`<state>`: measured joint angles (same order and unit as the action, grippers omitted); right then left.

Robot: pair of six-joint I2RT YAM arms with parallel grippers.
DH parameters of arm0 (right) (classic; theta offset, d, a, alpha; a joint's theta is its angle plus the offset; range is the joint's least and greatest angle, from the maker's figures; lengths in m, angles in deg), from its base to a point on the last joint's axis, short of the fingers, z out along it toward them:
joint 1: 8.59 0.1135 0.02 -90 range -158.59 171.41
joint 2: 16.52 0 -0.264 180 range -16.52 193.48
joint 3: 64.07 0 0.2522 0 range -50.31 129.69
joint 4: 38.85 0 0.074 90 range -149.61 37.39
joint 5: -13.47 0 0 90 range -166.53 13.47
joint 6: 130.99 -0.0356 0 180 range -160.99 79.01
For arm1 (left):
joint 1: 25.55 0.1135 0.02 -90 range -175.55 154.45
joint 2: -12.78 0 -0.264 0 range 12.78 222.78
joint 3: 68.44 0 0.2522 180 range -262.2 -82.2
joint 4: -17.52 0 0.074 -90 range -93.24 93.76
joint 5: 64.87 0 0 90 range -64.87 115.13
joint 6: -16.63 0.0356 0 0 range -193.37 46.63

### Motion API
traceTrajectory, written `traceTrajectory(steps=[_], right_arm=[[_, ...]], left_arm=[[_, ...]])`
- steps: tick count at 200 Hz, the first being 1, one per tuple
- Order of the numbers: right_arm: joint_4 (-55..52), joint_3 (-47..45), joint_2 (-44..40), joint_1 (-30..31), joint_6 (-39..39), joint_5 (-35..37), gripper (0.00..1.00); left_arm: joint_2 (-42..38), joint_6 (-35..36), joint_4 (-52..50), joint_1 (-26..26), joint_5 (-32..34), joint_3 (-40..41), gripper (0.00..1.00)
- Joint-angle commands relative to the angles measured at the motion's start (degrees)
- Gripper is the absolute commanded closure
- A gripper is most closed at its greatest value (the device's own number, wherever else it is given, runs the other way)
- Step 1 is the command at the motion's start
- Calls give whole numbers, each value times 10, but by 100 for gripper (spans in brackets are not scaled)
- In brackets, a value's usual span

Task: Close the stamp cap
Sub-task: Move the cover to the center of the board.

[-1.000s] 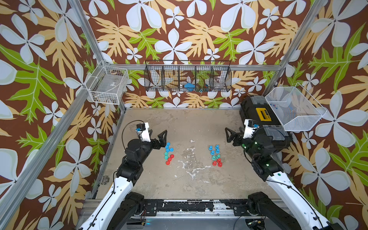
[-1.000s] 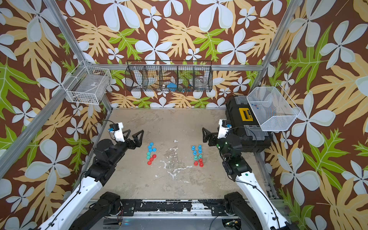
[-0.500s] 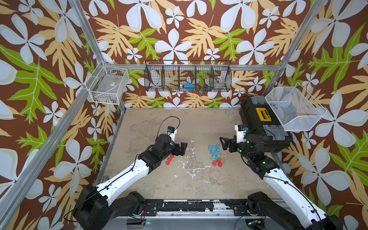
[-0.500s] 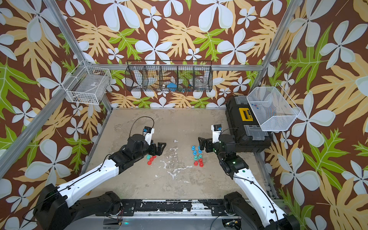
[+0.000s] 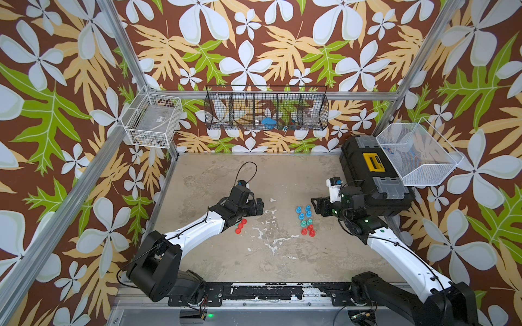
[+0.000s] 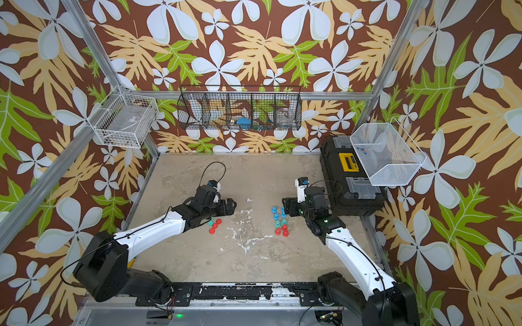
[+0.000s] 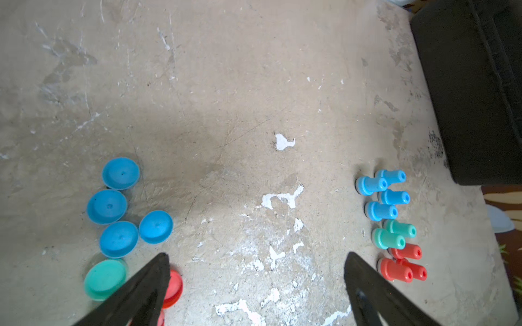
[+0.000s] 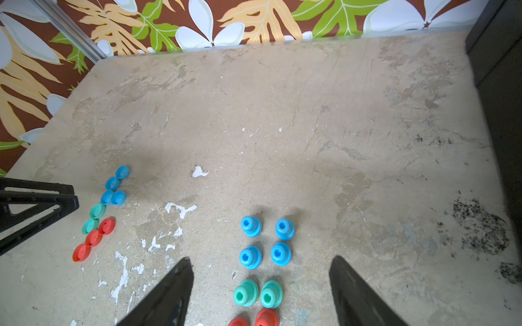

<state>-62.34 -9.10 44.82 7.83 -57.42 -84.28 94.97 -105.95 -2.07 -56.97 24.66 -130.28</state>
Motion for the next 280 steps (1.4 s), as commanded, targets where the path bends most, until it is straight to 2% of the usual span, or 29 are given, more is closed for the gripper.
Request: traceTrajectory(steps=[1,41,90,168,280], right_arm=[[-18,7,6,0,4,16,25],[-13,4,3,0,8,8,24],[-6,2,5,0,10,-12,24],[-13,4,10,0,6,19,31],[-9,5,26,0,6,20,39]], left_arm=[[12,-29,-16,7,-10,-9,4],[33,-36,-31,8,6,-16,9],[65,-38,-38,8,15,-31,23],[134,-50,-58,14,55,-69,29],[171,-51,-68,14,75,-81,37]])
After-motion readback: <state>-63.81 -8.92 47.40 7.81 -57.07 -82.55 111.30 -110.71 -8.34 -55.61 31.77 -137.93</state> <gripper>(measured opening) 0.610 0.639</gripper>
